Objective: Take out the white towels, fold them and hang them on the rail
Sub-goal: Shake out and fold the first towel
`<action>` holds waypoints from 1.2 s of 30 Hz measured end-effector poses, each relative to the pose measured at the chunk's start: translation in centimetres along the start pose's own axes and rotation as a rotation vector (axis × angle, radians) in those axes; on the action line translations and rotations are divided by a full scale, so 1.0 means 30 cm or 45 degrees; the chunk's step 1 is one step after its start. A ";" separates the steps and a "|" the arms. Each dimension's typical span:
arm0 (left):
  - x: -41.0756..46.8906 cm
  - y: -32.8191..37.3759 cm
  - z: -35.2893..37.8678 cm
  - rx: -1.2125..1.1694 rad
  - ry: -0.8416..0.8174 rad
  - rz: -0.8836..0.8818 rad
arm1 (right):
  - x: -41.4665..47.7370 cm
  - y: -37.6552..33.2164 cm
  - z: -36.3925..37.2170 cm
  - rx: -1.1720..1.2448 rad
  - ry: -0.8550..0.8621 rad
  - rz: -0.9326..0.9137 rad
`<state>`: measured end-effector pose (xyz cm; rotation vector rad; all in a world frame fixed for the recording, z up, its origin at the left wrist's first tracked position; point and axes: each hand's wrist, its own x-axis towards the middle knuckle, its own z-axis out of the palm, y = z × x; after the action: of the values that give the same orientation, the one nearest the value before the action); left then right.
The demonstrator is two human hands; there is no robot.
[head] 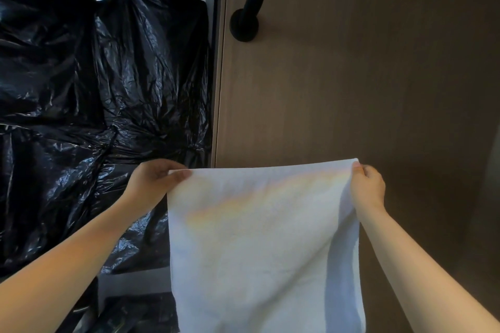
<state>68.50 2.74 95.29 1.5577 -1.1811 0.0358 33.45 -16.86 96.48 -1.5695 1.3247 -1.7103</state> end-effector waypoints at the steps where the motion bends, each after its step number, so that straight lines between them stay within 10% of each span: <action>1: 0.000 -0.004 0.002 0.040 -0.033 -0.004 | 0.000 0.002 0.002 0.027 0.009 0.039; 12: -0.016 0.034 0.043 -0.263 0.027 -0.161 | -0.030 0.086 0.002 -0.154 -0.047 0.239; 19: -0.074 0.162 0.103 -0.063 -0.043 -0.047 | -0.109 0.076 0.033 -0.310 -0.123 -0.185; 30: -0.171 0.227 0.186 -0.069 -0.257 0.046 | -0.409 -0.086 0.132 0.284 -1.186 -0.243; 36: -0.205 0.251 0.172 -0.141 -0.273 -0.008 | -0.449 -0.080 0.151 0.241 -1.196 -0.323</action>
<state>57.55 3.77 95.25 1.4942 -1.3227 -0.2024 41.55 -6.03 91.47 -2.0781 0.4893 -0.9172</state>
